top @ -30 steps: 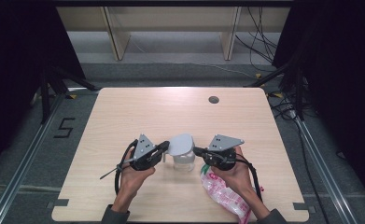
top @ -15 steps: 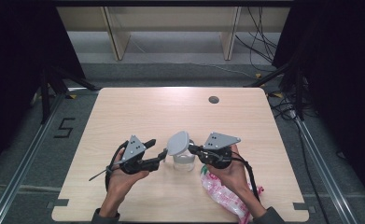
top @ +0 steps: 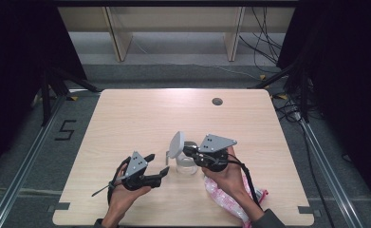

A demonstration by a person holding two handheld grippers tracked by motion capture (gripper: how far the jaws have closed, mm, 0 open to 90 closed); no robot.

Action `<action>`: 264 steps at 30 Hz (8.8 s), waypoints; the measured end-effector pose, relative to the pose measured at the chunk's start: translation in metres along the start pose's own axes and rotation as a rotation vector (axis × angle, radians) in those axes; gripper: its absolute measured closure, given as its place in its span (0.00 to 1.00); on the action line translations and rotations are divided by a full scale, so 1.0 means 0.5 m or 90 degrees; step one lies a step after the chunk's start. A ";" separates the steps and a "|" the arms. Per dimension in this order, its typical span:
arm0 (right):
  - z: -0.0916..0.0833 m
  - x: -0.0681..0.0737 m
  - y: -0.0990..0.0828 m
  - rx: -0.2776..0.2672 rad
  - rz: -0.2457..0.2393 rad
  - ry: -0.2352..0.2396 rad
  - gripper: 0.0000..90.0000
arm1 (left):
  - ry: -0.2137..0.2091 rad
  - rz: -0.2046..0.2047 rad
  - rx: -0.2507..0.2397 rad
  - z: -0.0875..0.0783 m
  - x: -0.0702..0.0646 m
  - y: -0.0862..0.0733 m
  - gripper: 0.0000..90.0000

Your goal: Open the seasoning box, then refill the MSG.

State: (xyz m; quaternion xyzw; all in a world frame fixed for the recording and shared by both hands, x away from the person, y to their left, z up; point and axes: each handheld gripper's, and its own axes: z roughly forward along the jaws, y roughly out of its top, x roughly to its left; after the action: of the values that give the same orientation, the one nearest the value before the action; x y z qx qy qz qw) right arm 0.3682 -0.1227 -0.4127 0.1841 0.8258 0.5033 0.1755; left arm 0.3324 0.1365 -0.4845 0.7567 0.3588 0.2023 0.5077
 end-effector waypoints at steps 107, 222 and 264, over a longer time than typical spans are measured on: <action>-0.290 -0.166 -0.306 0.146 0.255 -0.144 1.00 | 0.018 -0.042 0.016 -0.014 -0.003 -0.045 0.29; -0.351 -0.028 -0.165 -0.095 0.190 -0.169 1.00 | -0.031 -0.064 -0.020 -0.011 -0.044 -0.019 0.30; -0.329 -0.060 -0.016 -0.147 0.129 -0.147 1.00 | -0.103 0.069 0.014 0.207 -0.286 0.015 0.33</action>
State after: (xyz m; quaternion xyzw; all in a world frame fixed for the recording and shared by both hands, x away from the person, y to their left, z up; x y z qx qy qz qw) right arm 0.3151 -0.2667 -0.3458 0.3019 0.7142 0.5851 0.2375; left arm 0.3097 -0.0368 -0.5109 0.7941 0.2777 0.1638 0.5152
